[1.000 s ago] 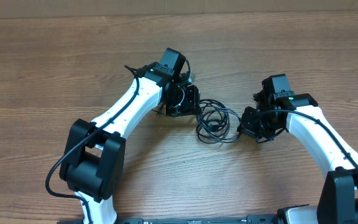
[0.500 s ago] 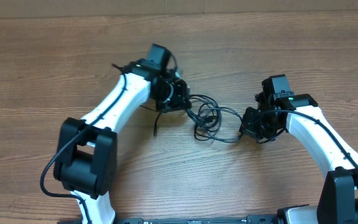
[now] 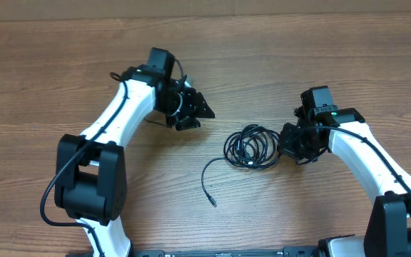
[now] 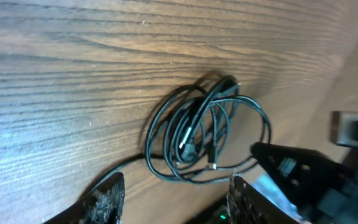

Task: Untangle cables

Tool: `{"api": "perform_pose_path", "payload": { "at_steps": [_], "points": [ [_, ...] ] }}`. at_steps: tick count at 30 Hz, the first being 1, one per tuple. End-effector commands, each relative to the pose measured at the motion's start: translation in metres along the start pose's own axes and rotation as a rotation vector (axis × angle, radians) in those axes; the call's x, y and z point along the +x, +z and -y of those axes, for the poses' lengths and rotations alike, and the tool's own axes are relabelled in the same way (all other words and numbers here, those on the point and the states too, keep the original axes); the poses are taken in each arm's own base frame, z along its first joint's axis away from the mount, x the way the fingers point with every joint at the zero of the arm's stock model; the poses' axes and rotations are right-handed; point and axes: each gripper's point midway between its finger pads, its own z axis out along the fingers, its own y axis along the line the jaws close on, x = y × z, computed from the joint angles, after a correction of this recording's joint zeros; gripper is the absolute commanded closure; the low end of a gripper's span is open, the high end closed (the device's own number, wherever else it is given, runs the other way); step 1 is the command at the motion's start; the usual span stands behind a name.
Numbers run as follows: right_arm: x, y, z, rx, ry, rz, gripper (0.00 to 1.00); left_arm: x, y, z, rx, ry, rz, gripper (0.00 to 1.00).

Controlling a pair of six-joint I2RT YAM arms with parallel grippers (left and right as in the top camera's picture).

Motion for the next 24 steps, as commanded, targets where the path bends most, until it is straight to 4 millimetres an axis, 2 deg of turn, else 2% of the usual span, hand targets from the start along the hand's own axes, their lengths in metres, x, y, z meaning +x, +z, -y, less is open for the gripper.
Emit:
{"api": "perform_pose_path", "payload": {
  "at_steps": [1, 8, 13, 17, 24],
  "points": [
    [0.0, 0.003, 0.002, 0.011, 0.004, -0.001, 0.96, 0.001, 0.006, 0.008, -0.1, 0.115, 0.068, 0.46],
    [0.001, 0.003, 0.001, 0.005, 0.004, -0.004, 0.96, 0.006, 0.031, 0.016, -0.185, 0.185, 0.102, 0.46],
    [0.001, 0.003, 0.001, 0.002, 0.005, -0.007, 0.96, 0.004, 0.063, 0.037, -0.172, 0.345, 0.127, 0.52],
    [0.002, 0.003, 0.0, -0.005, 0.005, -0.01, 0.96, 0.004, 0.08, 0.047, -0.15, 0.41, 0.135, 0.51],
    [0.002, 0.003, 0.0, -0.005, 0.005, -0.01, 0.96, 0.004, 0.109, 0.042, -0.165, 0.447, 0.118, 0.51]
  ]
}}
